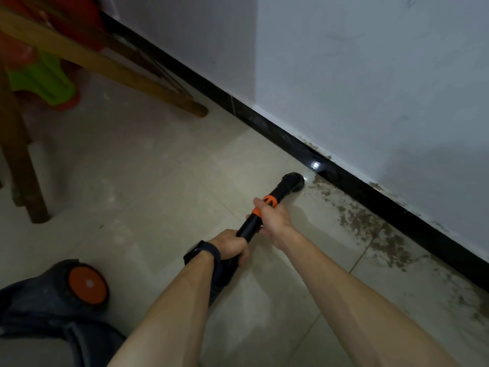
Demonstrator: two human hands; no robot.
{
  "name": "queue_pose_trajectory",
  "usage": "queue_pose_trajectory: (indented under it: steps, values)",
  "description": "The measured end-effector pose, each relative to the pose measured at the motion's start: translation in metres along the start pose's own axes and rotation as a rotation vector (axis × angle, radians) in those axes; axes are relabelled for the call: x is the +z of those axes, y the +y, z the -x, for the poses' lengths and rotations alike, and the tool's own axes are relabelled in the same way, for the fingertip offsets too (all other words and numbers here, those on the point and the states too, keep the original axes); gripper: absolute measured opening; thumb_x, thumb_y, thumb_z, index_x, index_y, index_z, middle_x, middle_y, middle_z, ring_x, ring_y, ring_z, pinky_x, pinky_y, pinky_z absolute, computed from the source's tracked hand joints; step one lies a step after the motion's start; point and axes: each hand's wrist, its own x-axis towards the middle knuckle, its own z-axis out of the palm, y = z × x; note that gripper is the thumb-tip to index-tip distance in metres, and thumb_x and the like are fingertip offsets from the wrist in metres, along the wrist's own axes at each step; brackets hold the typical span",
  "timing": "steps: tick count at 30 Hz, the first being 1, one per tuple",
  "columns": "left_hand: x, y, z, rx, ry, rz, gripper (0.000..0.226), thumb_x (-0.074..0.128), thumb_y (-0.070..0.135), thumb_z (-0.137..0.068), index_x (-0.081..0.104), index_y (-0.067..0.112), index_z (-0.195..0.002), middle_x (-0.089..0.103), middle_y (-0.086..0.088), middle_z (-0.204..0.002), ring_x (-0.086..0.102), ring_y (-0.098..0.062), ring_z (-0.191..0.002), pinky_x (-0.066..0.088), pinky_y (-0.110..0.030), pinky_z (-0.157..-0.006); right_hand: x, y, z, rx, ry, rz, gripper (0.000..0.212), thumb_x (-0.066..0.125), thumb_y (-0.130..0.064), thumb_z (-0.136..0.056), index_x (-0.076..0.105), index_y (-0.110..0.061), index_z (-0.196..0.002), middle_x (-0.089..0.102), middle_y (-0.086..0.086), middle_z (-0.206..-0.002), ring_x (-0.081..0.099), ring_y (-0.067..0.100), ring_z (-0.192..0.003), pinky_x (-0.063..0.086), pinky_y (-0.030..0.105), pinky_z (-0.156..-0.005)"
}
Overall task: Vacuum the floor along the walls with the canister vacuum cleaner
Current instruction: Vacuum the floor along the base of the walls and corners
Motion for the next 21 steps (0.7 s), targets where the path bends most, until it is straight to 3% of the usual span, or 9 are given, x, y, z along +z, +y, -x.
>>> queue_pose_trajectory:
  steps: [10, 13, 17, 21]
  values:
    - [0.023, 0.015, -0.005, -0.019, -0.118, -0.089, 0.011, 0.065, 0.002, -0.054, 0.063, 0.013, -0.053, 0.067, -0.008, -0.071, 0.064, -0.028, -0.072, 0.051, -0.026, -0.059, -0.029, 0.008, 0.001, -0.016, 0.117, 0.035, 0.040, 0.071, -0.028, -0.095, 0.053, -0.005, -0.122, 0.073, 0.017, -0.105, 0.078, 0.022, -0.070, 0.062, 0.036, -0.056]
    - [0.021, 0.012, -0.014, 0.022, -0.037, -0.107, 0.009, 0.065, 0.003, -0.059, 0.064, 0.011, -0.060, 0.068, -0.010, -0.073, 0.067, -0.030, -0.074, 0.056, -0.032, -0.064, -0.027, 0.004, -0.003, -0.024, 0.117, 0.022, 0.042, 0.071, -0.028, -0.094, 0.052, -0.005, -0.124, 0.073, 0.017, -0.103, 0.078, 0.023, -0.072, 0.060, 0.035, -0.056]
    - [0.022, 0.009, -0.021, 0.152, 0.127, -0.235, 0.022, 0.068, 0.017, -0.078, 0.057, 0.018, -0.097, 0.062, -0.004, -0.092, 0.061, -0.024, -0.082, 0.049, -0.029, -0.070, -0.024, -0.012, -0.011, -0.048, 0.134, 0.065, 0.036, 0.070, -0.029, -0.094, 0.052, -0.008, -0.117, 0.072, 0.012, -0.094, 0.078, 0.024, -0.072, 0.060, 0.036, -0.057]
    - [0.030, 0.001, -0.025, 0.196, 0.234, -0.224, 0.030, 0.070, 0.022, -0.080, 0.051, 0.018, -0.103, 0.060, -0.004, -0.096, 0.060, -0.024, -0.086, 0.050, -0.029, -0.072, -0.016, -0.021, -0.019, -0.088, 0.183, 0.248, 0.032, 0.071, -0.036, -0.089, 0.054, -0.011, -0.100, 0.073, 0.015, -0.098, 0.075, 0.030, -0.081, 0.064, 0.047, -0.074]
